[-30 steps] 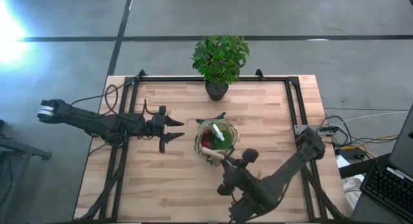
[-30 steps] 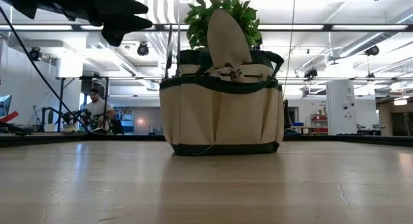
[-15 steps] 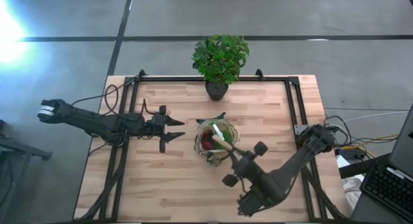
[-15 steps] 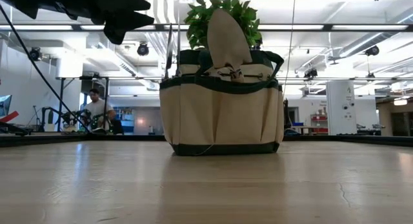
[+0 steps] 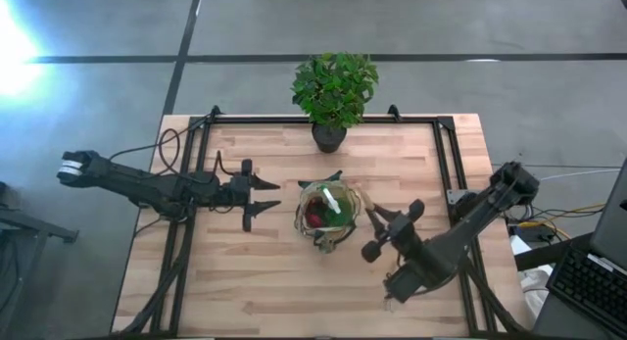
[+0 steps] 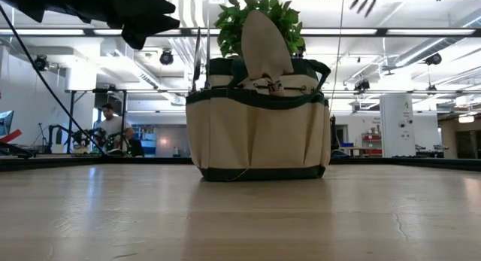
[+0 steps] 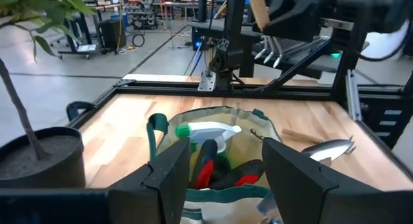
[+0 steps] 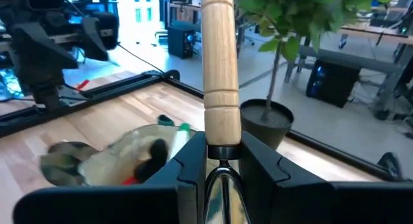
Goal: Pick & Place Garden tools in Gardening bag
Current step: Put the left brown hand rake into the side pocket of the gardening bag
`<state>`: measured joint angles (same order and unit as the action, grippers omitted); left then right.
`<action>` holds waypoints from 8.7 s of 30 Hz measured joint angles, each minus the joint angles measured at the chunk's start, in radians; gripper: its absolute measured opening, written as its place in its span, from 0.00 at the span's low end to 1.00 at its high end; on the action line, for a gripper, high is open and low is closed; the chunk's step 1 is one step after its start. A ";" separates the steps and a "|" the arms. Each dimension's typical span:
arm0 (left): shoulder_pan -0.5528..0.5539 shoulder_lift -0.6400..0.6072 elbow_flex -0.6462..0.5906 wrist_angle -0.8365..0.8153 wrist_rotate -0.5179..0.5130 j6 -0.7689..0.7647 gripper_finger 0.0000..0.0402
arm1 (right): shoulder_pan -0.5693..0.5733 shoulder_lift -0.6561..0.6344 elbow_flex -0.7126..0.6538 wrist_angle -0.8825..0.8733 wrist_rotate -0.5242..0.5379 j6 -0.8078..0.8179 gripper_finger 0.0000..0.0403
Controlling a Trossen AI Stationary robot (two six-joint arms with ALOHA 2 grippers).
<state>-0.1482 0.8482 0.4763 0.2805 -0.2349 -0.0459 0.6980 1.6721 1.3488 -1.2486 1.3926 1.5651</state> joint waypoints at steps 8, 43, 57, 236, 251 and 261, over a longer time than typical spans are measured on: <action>0.000 0.010 -0.010 -0.011 -0.045 0.046 0.49 | 0.024 -0.155 -0.142 0.111 -0.069 -0.333 0.14; 0.038 0.467 0.449 -0.175 0.391 -0.341 0.49 | -0.042 0.057 0.147 -0.028 -0.191 -1.799 0.14; 0.136 0.667 0.703 -0.307 0.724 -0.295 0.49 | -0.043 0.084 0.169 0.044 -0.087 -2.064 0.14; 0.138 0.964 0.789 0.599 0.220 0.162 0.18 | 0.005 -0.401 -0.195 0.523 0.132 -0.820 0.37; 0.142 0.963 0.792 0.546 0.210 0.233 0.18 | 0.017 -0.506 -0.199 0.550 -0.262 -1.012 0.31; 0.140 0.950 0.791 0.530 0.215 0.231 0.18 | 0.052 -0.778 -0.455 1.119 -0.976 -1.357 0.26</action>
<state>-0.0082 1.7985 1.2675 0.8108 -0.0200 0.1852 0.7504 0.8941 0.8935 -0.1298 0.4170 0.2084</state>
